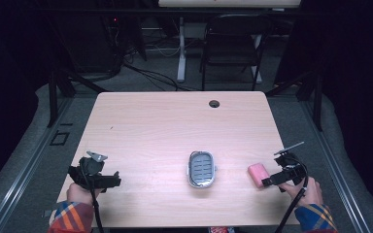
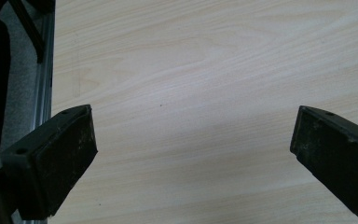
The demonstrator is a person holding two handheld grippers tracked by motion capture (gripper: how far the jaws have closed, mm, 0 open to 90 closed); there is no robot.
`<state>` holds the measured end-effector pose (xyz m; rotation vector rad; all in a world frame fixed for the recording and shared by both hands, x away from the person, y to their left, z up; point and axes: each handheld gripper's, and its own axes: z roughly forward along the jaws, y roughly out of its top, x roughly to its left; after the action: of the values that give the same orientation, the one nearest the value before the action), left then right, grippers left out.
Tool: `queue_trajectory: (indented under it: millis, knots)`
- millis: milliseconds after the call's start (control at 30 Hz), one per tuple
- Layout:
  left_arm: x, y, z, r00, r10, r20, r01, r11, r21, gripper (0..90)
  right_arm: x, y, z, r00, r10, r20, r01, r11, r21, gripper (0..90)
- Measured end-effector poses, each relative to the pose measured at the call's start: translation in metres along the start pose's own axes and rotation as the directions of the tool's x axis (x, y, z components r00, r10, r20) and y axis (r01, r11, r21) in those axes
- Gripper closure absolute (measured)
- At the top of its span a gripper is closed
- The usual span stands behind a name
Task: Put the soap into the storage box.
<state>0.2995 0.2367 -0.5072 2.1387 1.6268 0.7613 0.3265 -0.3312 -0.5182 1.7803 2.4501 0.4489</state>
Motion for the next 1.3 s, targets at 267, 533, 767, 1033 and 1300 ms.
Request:
queue_trajectory:
  millis: [267,533,767,1033,1300]
  knots:
    - [0.001,0.000,0.001,1.0000,0.004,0.001,-0.004,1.0000,0.004,0.1,0.000,0.002,-0.001,1.0000,0.003,-0.001,-0.003,0.999,0.033,0.0]
    - [0.001,0.000,0.000,1.0000,0.002,-0.003,-0.002,1.0000,0.000,0.1,0.004,0.009,0.000,1.0000,-0.001,-0.006,0.002,0.998,0.069,0.0]
    - [0.002,-0.001,0.000,1.0000,-0.005,-0.004,0.005,1.0000,-0.001,0.1,0.009,0.020,0.000,0.9998,0.011,-0.014,-0.010,0.995,0.098,0.0]
    - [0.002,0.001,0.000,1.0000,-0.005,0.001,0.005,1.0000,0.002,0.1,0.017,0.034,0.004,0.9996,0.017,-0.024,-0.015,0.994,0.112,0.0]
    - [0.003,0.001,-0.002,0.9999,-0.011,-0.004,0.011,0.9998,-0.019,0.1,0.024,0.047,0.016,0.9997,0.018,-0.018,-0.016,0.989,0.145,0.0]
